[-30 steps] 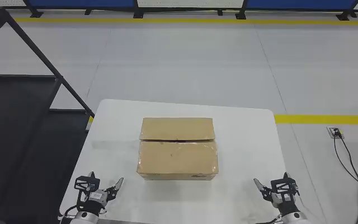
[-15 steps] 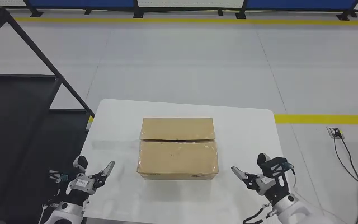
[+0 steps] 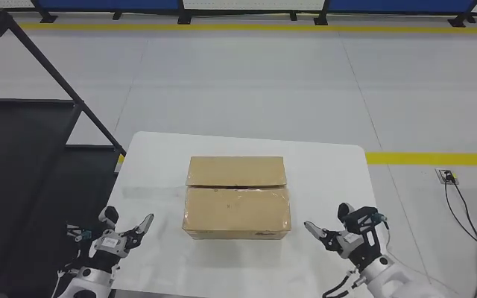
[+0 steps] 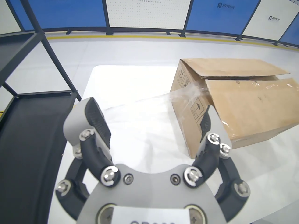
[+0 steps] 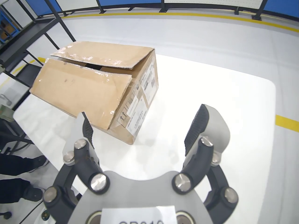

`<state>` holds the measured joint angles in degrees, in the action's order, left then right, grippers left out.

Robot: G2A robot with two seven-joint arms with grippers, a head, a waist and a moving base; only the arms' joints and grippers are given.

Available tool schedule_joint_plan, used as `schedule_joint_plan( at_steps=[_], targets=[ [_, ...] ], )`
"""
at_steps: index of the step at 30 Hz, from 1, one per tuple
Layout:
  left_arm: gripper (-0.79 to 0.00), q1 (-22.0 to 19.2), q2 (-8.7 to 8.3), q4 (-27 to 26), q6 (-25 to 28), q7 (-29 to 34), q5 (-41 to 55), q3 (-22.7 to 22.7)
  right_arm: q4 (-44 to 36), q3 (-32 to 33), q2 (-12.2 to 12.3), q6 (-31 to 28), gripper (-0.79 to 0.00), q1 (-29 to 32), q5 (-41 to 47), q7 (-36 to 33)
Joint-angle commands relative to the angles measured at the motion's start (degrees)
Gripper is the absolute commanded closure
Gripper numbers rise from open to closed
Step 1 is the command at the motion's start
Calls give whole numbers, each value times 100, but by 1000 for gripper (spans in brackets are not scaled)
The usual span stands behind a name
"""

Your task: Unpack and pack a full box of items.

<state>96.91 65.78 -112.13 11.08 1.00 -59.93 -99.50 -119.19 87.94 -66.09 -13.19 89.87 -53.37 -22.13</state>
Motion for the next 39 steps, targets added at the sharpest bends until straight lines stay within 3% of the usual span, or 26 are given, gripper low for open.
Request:
schedule_joint_plan(
  at_steps=[1, 4, 9, 19, 26, 39],
  targets=[
    [-785, -104, 5, 9, 47, 115, 269, 7, 136, -145, -7, -270, -785, -282, 792, -322],
    [-785, -290, 6, 65, 101, 330, 726, -72, 496, -253, -3, -581, -785, -862, 1976, -993],
    [-785, -480, 12, 85, 133, 712, 1504, -163, 1218, -460, -29, -507, -785, -1741, 3665, -1645],
    [-785, -440, 9, 42, 148, 754, 1504, -196, 1341, -501, -20, -452, -785, -1921, 3675, -1828],
    [-785, -762, 19, 128, 106, 1062, 2063, -92, 2266, -760, -54, -347, -785, -2579, 3900, -1711],
    [-785, -842, 12, 211, 139, 1335, 2407, -120, 3692, -1124, -68, -985, -785, -3348, 5544, -2971]
  ],
)
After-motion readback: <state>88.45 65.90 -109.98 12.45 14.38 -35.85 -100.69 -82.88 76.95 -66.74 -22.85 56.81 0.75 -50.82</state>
